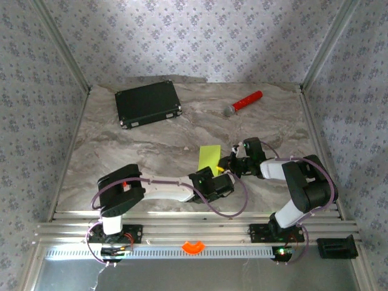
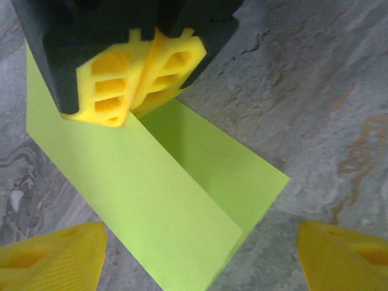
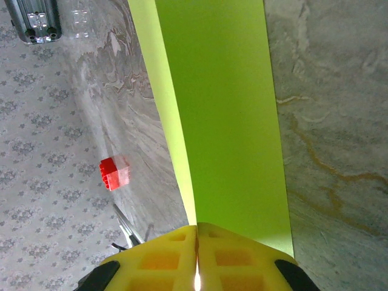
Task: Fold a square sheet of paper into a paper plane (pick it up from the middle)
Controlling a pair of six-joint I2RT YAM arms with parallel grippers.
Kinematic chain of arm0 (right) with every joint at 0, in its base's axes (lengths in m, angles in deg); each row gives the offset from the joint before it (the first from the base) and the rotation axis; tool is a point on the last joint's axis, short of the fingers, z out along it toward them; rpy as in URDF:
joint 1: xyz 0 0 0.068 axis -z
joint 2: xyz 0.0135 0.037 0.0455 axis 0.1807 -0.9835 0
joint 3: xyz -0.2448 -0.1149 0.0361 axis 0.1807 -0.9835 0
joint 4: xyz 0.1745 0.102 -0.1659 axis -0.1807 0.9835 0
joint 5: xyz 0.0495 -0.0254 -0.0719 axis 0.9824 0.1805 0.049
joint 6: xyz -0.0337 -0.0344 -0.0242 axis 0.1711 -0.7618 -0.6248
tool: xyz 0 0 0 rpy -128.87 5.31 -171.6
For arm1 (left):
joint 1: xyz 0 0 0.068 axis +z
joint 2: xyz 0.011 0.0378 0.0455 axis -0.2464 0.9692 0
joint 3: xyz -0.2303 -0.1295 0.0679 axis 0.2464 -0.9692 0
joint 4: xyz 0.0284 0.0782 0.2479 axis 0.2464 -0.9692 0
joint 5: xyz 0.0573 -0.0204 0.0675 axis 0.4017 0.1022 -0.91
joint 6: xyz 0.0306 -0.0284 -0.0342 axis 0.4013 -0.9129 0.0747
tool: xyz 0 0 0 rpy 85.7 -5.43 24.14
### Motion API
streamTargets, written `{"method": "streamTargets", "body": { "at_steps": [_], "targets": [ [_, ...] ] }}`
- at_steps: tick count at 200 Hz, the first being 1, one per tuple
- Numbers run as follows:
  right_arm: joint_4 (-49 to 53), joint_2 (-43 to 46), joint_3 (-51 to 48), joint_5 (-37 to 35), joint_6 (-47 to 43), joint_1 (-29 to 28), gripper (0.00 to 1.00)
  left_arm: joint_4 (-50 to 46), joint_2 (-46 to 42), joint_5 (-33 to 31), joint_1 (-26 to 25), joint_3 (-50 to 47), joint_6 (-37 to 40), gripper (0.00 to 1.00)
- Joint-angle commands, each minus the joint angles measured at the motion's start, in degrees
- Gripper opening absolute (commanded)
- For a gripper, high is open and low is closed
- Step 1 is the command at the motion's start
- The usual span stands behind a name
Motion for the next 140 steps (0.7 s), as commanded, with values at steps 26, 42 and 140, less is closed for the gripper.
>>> {"method": "streamTargets", "body": {
  "at_steps": [26,42,140],
  "targets": [
    [1.0,-0.5,1.0,1.0,-0.4,0.4,0.1,-1.0,1.4,-3.7,-0.3,2.6,1.7,0.71],
    [1.0,-0.4,1.0,0.9,-0.4,0.4,0.1,-0.7,1.5,-3.6,-0.3,2.5,1.4,0.64],
    [3.5,2.1,0.2,-1.0,-1.1,1.5,0.28,0.9,-1.1,1.8,2.2,0.1,-5.3,0.05]
  ]
}}
